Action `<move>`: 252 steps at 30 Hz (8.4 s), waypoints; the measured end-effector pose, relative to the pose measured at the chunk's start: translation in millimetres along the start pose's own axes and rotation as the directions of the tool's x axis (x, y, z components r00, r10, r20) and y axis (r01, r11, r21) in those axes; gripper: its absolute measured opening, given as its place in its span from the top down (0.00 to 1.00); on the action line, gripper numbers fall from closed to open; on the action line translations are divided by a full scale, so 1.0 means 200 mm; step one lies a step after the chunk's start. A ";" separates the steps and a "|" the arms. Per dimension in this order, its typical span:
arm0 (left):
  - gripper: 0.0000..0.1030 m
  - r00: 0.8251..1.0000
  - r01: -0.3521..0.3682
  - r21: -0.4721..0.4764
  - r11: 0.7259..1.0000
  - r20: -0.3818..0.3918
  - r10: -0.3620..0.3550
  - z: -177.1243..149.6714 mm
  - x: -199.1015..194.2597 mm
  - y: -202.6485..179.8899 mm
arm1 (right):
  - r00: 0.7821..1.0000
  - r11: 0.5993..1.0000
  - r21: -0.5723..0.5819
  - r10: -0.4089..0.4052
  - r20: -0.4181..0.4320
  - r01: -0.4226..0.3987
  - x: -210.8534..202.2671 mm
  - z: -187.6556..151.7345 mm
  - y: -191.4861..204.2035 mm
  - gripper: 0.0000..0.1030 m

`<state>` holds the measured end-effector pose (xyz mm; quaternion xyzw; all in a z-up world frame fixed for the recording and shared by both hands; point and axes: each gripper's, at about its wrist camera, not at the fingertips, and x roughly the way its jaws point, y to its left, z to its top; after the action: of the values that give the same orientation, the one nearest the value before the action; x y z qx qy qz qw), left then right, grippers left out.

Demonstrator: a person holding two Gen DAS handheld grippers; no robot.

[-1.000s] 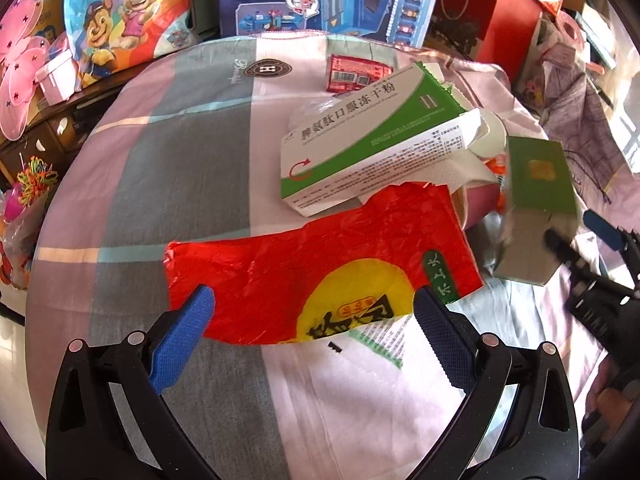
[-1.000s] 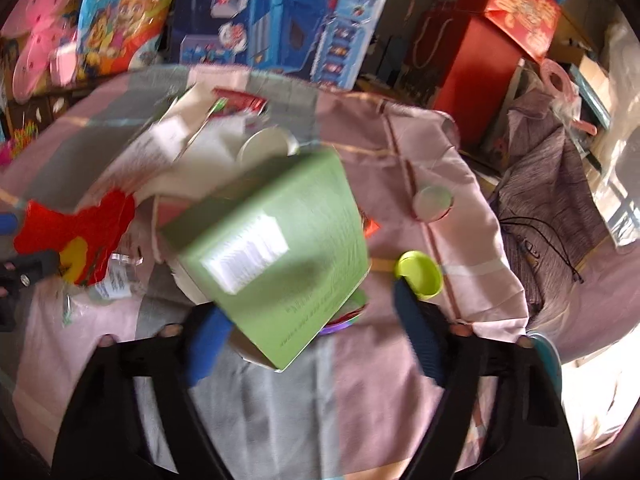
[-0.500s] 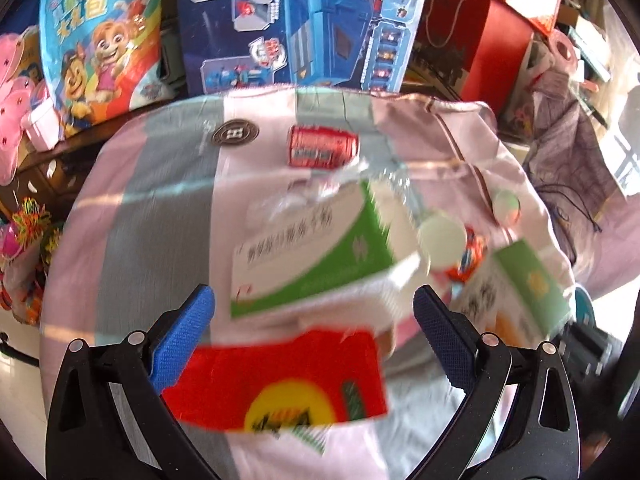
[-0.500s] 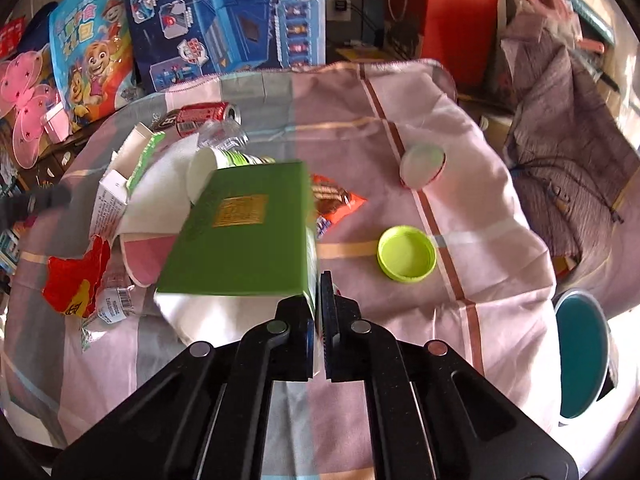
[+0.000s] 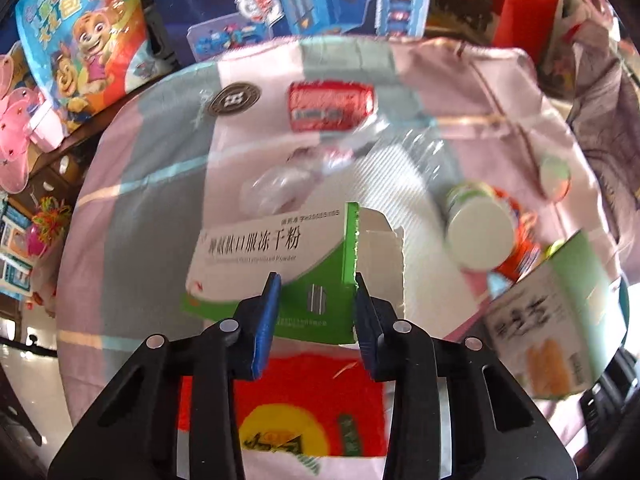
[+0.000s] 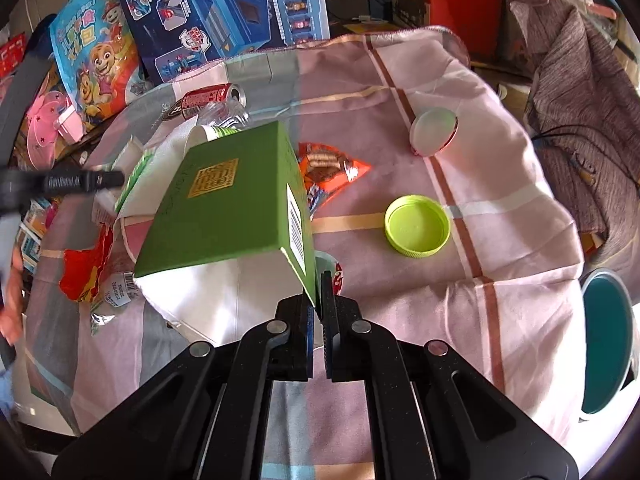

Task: Collect trash
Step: 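Grasp the white-green medicine box with the left gripper while the right carries the green box, then carry both boxes over the teal bin and open both grippers, then return both tools to the table toward the white tissue, then grasp the white tissue with the left gripper while the right grasps the pink paper cup, then carry the tissue and pink cup over the teal bin and release both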

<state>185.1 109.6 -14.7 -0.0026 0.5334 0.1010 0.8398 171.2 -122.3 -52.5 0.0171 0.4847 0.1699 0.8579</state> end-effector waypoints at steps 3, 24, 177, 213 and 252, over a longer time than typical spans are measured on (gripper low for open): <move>0.69 0.999 -0.032 0.005 0.999 0.030 0.031 -0.05 -0.02 0.02 | 1.000 1.000 -0.009 0.000 0.009 0.000 0.01 0.00 0.01 0.95; 0.97 0.939 0.143 0.094 0.985 0.300 -0.165 -0.14 -0.63 -0.09 | 0.987 0.999 0.012 0.042 0.157 -0.045 -0.37 0.09 -0.05 0.98; 0.95 0.920 0.331 0.338 0.881 0.093 -0.381 -0.17 -0.24 -0.24 | 0.976 0.988 0.122 -0.068 -0.208 0.095 -0.11 0.01 -0.15 0.17; 0.95 0.843 0.537 0.191 0.822 -0.098 -0.528 -0.32 0.10 -0.01 | 0.947 0.973 0.192 0.180 -0.265 -0.131 0.18 0.11 0.22 0.40; 0.95 0.755 0.579 0.584 0.569 -0.120 -0.645 -0.20 -0.48 -1.74 | 0.976 0.790 0.609 -0.183 0.120 0.074 -0.81 -0.30 -1.51 0.39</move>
<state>168.9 -252.5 18.4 0.0780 0.4572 -0.3662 0.8067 128.0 -464.5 -8.5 0.2696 0.4374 -0.0534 0.8562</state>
